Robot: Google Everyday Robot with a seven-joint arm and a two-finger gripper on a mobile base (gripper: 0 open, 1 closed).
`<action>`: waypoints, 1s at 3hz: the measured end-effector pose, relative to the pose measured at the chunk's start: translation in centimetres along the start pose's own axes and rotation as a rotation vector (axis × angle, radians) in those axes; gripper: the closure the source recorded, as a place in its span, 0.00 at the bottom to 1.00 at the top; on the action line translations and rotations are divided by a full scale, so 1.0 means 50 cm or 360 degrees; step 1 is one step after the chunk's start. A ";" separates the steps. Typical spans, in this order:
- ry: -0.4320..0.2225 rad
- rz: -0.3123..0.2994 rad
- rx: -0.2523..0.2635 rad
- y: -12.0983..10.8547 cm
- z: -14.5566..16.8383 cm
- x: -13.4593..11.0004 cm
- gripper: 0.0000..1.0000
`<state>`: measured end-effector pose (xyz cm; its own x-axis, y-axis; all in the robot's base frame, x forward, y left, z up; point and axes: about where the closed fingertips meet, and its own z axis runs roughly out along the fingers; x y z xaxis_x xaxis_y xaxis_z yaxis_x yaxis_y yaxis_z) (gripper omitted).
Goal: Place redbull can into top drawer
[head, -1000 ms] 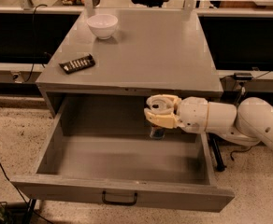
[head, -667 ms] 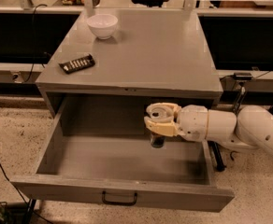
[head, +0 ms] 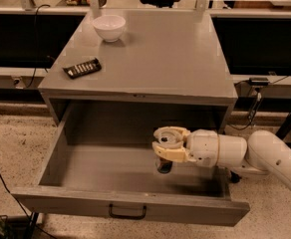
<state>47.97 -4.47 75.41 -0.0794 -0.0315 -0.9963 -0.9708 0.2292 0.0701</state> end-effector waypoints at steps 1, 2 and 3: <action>-0.0002 0.0008 -0.0017 0.005 0.000 0.014 0.99; 0.0003 0.0010 -0.0028 0.008 0.002 0.022 0.77; 0.0003 0.0009 -0.0035 0.010 0.006 0.021 0.54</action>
Offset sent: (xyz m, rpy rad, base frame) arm -0.0054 -0.0014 -0.0159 -0.0020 0.0110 0.0172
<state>47.47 -4.10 74.40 -0.0852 -0.0322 -0.9958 -0.9751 0.2082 0.0767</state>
